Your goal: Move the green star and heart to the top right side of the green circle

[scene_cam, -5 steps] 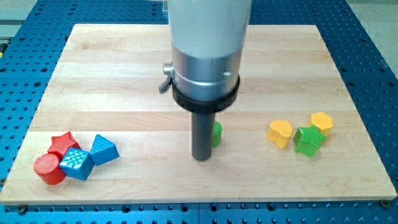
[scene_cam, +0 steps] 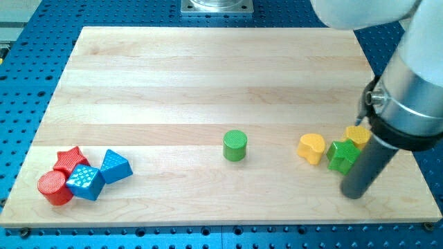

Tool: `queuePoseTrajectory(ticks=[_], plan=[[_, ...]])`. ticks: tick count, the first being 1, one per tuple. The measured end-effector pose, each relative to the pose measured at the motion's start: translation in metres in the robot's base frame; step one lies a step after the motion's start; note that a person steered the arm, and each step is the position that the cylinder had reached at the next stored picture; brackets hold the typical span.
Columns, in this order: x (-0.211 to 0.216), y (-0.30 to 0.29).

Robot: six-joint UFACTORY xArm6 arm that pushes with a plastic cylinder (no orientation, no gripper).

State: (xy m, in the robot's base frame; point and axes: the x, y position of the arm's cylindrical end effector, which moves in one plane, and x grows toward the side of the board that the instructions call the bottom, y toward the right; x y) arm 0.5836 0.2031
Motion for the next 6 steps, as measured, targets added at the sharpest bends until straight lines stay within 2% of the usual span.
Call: queuePoseTrajectory(ticks=[1, 2, 3, 5, 6], plan=[[-0.018, 0.025], [-0.037, -0.012], [-0.037, -0.059], [-0.068, -0.057], [-0.097, -0.038]])
